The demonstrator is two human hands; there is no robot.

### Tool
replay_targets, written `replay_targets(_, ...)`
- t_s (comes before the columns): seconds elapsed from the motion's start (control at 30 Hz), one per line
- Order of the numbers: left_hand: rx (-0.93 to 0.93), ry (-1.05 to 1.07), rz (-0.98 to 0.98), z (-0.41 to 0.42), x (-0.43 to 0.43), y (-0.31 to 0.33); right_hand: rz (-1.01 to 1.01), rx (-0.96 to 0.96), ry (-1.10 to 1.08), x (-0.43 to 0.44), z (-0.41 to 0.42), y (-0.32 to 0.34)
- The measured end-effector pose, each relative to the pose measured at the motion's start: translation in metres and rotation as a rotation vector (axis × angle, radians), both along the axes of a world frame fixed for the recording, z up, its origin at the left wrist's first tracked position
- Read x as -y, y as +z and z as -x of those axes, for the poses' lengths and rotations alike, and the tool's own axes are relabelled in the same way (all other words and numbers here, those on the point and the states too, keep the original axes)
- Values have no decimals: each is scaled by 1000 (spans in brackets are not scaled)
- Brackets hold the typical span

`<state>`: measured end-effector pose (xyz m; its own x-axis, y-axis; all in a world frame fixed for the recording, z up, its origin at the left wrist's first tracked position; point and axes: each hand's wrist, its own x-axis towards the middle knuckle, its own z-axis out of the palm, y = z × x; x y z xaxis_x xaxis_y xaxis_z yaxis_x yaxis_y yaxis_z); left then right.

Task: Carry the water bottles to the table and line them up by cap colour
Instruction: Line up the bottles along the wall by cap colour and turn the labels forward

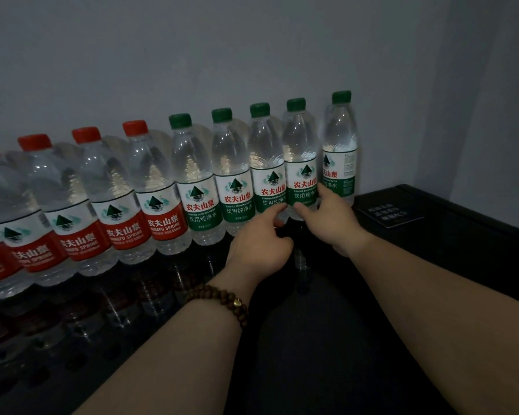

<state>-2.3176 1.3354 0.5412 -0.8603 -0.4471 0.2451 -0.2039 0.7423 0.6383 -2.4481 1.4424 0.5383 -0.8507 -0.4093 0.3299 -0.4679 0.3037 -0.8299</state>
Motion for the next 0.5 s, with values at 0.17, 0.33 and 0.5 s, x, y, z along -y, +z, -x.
replay_targets(0.17, 5, 3, 4, 1, 1, 0, -13, 31, -31, 1, 2, -1)
replay_targets(0.33, 9, 8, 17, 1, 2, -1, 17, 9, -74, 3, 5, -3)
replay_targets(0.5, 17, 7, 9, 2, 2, 0, 51, -12, -98, 2, 4, -3)
